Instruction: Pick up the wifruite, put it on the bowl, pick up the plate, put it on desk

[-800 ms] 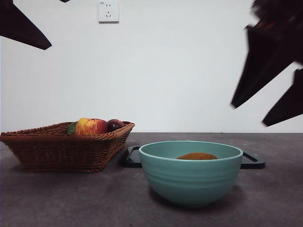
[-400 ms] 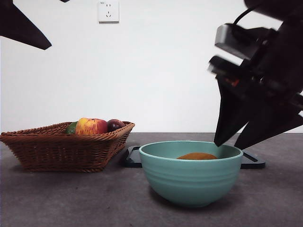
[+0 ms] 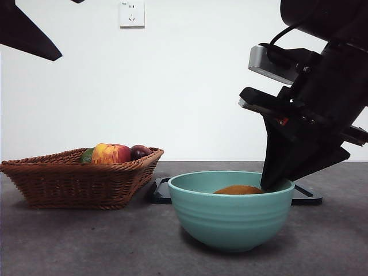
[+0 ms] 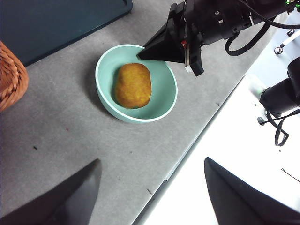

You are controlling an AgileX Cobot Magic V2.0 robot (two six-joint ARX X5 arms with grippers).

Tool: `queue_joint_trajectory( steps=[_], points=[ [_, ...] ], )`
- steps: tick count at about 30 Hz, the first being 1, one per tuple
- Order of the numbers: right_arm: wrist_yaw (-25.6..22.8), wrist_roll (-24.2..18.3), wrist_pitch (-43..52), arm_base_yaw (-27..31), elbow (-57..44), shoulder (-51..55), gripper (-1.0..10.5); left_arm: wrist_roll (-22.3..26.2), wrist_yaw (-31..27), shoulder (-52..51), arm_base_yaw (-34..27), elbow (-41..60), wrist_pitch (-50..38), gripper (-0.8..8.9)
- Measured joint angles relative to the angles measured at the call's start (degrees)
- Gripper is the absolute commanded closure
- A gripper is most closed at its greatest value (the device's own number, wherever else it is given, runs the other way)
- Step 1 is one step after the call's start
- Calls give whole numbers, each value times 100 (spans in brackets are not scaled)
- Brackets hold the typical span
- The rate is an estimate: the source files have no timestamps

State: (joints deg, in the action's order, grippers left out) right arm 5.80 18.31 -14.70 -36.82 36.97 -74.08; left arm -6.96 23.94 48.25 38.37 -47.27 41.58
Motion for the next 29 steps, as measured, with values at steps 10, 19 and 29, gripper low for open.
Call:
queue_joint_trajectory(
  steps=[10, 19, 29],
  points=[
    [15, -229, 22, 68, 498, 0, 934, 0, 0, 0, 0, 0, 0, 470],
    [155, -807, -177, 1062, 1803, -855, 934, 0, 0, 0, 0, 0, 0, 470],
    [319, -1099, -59, 1517, 2677, -2236, 934, 0, 0, 0, 0, 0, 0, 470]
  ],
)
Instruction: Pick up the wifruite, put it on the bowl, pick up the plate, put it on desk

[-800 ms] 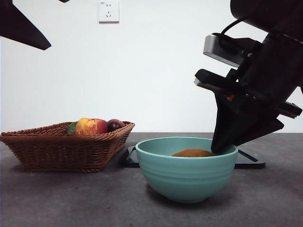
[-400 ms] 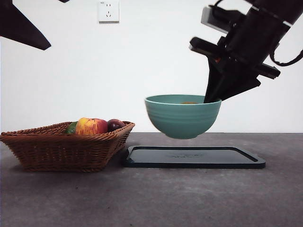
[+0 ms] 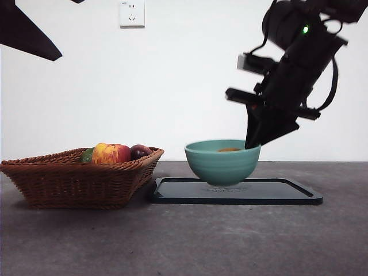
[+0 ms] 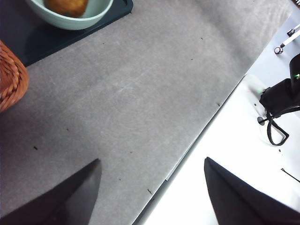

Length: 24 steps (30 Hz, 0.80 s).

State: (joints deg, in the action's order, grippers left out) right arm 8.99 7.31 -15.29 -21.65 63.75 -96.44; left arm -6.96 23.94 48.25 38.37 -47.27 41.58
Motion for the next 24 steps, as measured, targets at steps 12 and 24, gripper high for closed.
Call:
queue_joint_trajectory(
  steps=[12, 24],
  points=[
    [133, -2, 278, 146, 72, -494, 934, 0, 0, 0, 0, 0, 2, 470],
    [144, 68, 275, 146, 72, -487, 738, 0, 0, 0, 0, 0, 2, 470]
  ],
)
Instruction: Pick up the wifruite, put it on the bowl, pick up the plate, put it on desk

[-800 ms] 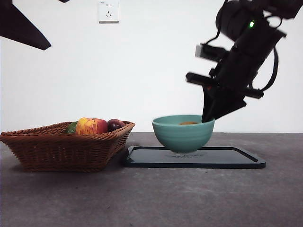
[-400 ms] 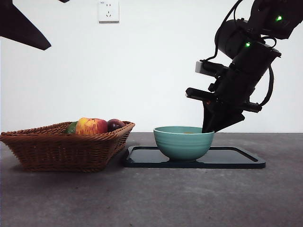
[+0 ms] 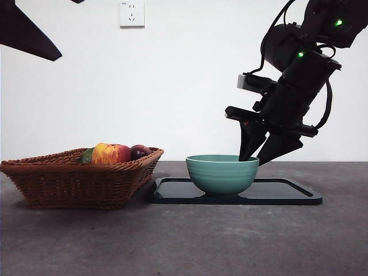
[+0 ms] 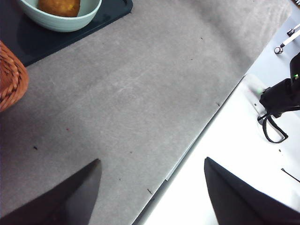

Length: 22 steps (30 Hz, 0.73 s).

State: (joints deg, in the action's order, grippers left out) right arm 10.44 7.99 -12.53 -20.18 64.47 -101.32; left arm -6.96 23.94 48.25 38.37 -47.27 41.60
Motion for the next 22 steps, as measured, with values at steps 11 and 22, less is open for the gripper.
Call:
queue_joint_trajectory(
  steps=[11, 22],
  points=[
    [2, 144, -1060, 0, 0, 1416, 738, 0, 0, 0, 0, 0, 0, 470],
    [188, 127, -2396, -39, 28, 3904, 739, 2, 0, 0, 0, 0, 0, 470]
  ],
)
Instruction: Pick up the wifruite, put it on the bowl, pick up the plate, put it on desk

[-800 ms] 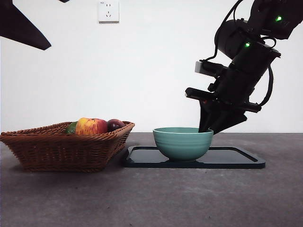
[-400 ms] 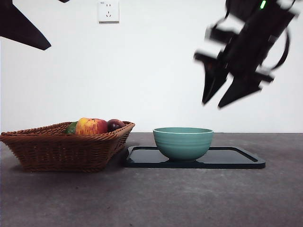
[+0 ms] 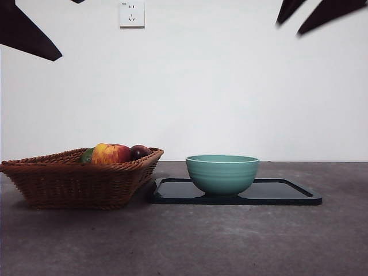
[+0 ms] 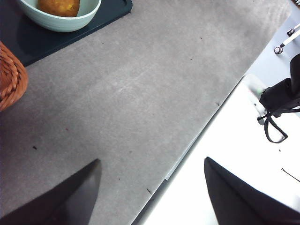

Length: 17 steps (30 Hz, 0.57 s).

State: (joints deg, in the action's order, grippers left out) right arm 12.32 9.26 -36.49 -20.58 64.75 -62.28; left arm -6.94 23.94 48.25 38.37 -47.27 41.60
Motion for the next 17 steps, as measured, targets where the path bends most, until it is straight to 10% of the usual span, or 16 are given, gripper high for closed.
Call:
queue_joint_trajectory(
  steps=[17],
  points=[
    [675, -334, -2006, -162, -420, 2179, 739, 0, 0, 0, 0, 0, -2, 470]
  ],
)
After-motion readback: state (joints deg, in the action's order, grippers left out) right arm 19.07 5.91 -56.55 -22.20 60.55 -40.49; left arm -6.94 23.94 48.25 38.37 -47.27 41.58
